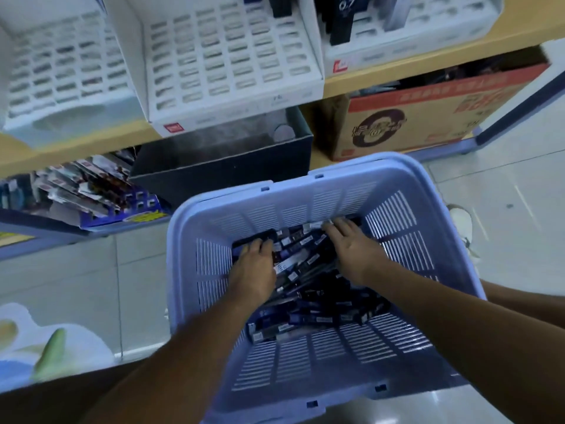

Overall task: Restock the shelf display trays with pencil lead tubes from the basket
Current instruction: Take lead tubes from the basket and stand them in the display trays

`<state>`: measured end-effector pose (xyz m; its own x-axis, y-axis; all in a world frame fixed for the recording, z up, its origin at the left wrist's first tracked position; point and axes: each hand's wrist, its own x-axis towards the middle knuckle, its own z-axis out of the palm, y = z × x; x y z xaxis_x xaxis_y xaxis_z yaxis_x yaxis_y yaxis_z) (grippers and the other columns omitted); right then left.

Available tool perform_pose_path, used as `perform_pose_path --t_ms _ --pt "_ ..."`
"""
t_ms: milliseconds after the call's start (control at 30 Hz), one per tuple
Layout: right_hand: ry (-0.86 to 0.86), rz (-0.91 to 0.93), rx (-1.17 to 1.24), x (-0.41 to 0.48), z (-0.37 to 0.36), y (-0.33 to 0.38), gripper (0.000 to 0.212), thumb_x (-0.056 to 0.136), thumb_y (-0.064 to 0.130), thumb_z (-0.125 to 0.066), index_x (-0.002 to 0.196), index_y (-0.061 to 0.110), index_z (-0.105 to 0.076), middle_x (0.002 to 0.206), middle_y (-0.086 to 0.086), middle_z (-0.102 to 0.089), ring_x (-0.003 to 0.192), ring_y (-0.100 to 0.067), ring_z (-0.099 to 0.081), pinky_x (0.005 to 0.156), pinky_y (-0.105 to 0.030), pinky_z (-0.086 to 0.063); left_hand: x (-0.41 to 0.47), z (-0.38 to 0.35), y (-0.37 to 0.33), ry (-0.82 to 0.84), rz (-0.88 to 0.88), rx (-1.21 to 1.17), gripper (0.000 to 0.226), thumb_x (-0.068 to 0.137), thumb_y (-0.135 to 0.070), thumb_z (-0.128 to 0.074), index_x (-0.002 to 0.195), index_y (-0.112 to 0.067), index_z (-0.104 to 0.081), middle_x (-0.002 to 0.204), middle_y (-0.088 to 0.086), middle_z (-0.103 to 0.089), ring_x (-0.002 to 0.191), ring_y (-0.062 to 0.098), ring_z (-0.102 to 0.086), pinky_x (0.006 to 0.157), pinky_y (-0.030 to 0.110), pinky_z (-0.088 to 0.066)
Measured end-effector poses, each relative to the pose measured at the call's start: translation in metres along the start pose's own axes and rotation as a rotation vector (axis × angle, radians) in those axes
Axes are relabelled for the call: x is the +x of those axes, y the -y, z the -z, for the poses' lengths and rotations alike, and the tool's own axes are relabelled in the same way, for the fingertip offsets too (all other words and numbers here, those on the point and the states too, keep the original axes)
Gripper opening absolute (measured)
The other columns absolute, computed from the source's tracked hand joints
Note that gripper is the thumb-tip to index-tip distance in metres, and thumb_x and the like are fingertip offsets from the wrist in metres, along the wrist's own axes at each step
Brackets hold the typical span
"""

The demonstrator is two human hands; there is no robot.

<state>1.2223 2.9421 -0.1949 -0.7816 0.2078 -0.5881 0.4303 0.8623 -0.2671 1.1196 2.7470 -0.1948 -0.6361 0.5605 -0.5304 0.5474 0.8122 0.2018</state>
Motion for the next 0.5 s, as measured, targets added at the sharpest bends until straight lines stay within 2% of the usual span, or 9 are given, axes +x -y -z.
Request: perform_pose_path --t_ms 67,133,200,300,433,500 --pt "-0.033 -0.021 -0.047 0.008 0.0 0.002 0.087 0.089 0.015 -0.063 0.154 0.023 -0.007 0.161 0.002 -0.003 0.149 -0.022 -0.003 0.114 -0.051 -0.027 0.004 -0.007 0.001 -0.007 0.001 -0.005 0.065 0.089 -0.009 -0.054 0.147 -0.014 -0.025 0.148 0.009 -0.028 0.131 0.029 -0.035 0.095 0.041 -0.047" --pt "-0.102 -0.035 -0.115 0.017 -0.003 0.003 0.085 0.085 0.012 -0.066 0.151 0.024 -0.014 0.155 -0.004 -0.014 0.145 -0.026 -0.013 0.111 -0.052 -0.029 0.008 -0.014 0.006 -0.053 0.053 -0.072 0.068 0.086 -0.005 -0.057 0.146 -0.015 -0.027 0.146 0.011 -0.031 0.129 0.03 -0.037 0.095 0.043 -0.047" --pt "-0.155 -0.048 -0.177 0.024 -0.006 0.003 0.078 0.084 0.009 -0.063 0.147 0.023 -0.02 0.147 -0.006 -0.024 0.137 -0.028 -0.022 0.107 -0.05 -0.032 0.013 -0.019 0.013 -0.128 0.13 -0.138 0.072 0.083 -0.002 -0.061 0.145 -0.015 -0.029 0.143 0.012 -0.037 0.127 0.03 -0.041 0.097 0.043 -0.047" --pt "-0.167 -0.064 -0.199 0.029 -0.012 0.002 0.068 0.09 0.011 -0.054 0.148 0.021 -0.02 0.146 -0.007 -0.027 0.133 -0.029 -0.028 0.106 -0.049 -0.034 0.018 -0.021 0.018 -0.178 0.148 -0.069 0.072 0.082 -0.006 -0.064 0.144 -0.018 -0.03 0.136 0.011 -0.043 0.12 0.03 -0.046 0.092 0.045 -0.048" --pt "-0.136 -0.092 -0.194 0.031 -0.022 -0.001 0.069 0.089 0.012 -0.059 0.147 0.019 -0.021 0.153 -0.006 -0.022 0.139 -0.027 -0.023 0.109 -0.047 -0.03 0.019 -0.024 0.013 -0.161 0.196 0.023 0.055 0.087 -0.016 -0.063 0.136 -0.017 -0.039 0.133 0.008 -0.042 0.121 0.028 -0.041 0.093 0.041 -0.045" --pt "-0.069 -0.076 -0.182 0.032 -0.023 0.001 0.073 0.085 0.007 -0.063 0.146 0.018 -0.023 0.152 -0.007 -0.027 0.14 -0.028 -0.023 0.109 -0.047 -0.03 0.018 -0.028 0.01 -0.126 0.195 0.075 0.049 0.087 -0.017 -0.064 0.131 -0.012 -0.043 0.135 0.009 -0.039 0.121 0.027 -0.042 0.093 0.038 -0.046"
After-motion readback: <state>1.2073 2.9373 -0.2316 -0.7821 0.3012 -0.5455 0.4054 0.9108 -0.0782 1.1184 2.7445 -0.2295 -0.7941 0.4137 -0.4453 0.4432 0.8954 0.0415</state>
